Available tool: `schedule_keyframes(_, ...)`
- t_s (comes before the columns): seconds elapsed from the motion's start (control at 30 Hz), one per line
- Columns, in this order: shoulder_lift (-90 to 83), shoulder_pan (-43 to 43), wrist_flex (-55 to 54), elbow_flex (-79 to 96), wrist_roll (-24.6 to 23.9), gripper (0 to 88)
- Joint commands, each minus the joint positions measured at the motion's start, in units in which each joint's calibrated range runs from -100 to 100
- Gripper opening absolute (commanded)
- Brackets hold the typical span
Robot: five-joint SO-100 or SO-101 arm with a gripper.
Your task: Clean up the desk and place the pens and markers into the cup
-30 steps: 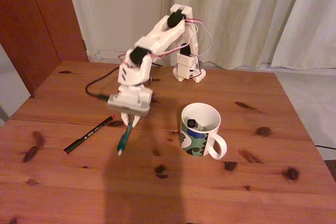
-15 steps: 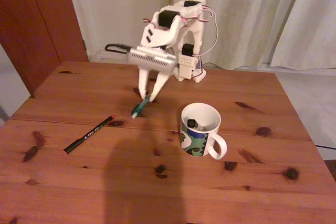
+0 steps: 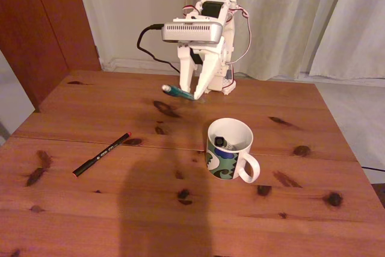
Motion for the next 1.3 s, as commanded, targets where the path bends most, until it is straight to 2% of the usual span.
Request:
schedule_keyframes(0.0, -3.5, -1.8, -1.8, 0.0, -1.7, 0.8)
schedule_keyframes(0.57, -4.6, -8.1, -2.0, 3.9, -4.5, 0.8)
schedule_keyframes(0.67, -4.6, -8.2, -4.4, 4.1, -5.7, 0.8)
schedule_keyframes(1.0, -4.2, -8.2, -16.0, 12.3, -5.7, 0.8)
schedule_keyframes(1.27, -4.5, -8.2, -20.1, 19.0, -5.4, 0.8)
